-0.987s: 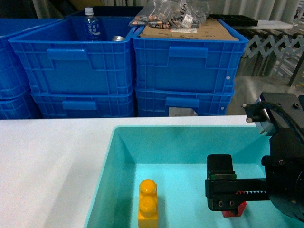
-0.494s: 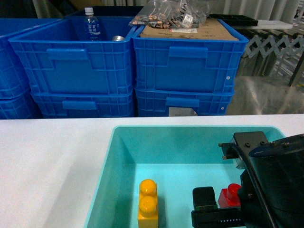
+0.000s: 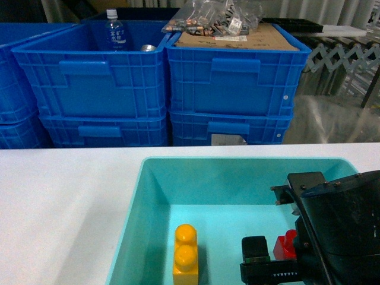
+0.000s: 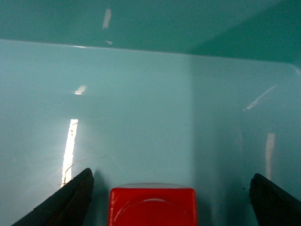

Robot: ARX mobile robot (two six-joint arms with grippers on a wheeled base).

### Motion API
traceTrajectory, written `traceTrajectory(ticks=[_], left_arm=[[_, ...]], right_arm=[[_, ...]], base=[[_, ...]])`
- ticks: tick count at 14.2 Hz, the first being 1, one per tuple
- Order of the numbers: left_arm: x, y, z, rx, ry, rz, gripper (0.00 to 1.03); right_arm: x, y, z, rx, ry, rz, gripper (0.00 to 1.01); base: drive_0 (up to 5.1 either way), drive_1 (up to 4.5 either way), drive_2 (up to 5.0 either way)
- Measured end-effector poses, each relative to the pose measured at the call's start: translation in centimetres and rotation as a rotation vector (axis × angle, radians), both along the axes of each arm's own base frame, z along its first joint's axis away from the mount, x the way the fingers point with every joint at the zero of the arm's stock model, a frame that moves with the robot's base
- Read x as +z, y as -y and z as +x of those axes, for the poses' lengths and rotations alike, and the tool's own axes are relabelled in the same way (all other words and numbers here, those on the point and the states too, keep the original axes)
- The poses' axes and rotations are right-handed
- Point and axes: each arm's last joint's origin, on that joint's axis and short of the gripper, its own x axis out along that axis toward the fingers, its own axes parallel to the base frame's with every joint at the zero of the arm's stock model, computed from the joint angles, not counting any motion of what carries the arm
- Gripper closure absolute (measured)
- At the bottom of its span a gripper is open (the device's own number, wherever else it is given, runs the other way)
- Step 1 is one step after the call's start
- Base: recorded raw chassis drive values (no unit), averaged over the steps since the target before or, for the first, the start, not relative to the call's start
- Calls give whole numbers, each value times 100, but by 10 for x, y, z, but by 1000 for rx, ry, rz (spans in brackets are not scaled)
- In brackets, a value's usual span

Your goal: Pick red block from blue box to shelf

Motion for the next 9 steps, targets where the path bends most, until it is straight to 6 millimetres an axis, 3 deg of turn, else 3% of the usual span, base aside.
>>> traceTrajectory(ticks=[1,4,6,9], left_arm=[[0,0,0,0,0,0,5],[0,0,0,0,0,0,5],[0,0,0,0,0,0,5],[0,0,0,0,0,0,5]], right_arm=[[-1,3,2,-13,-4,4,8],[-7,5,9,-27,12,25,6],[-9,5,13,-26,26,38,22],[-12,5,17,-14,33,34,55]], base=[[0,0,0],[0,0,0],[0,0,0],[0,0,0]])
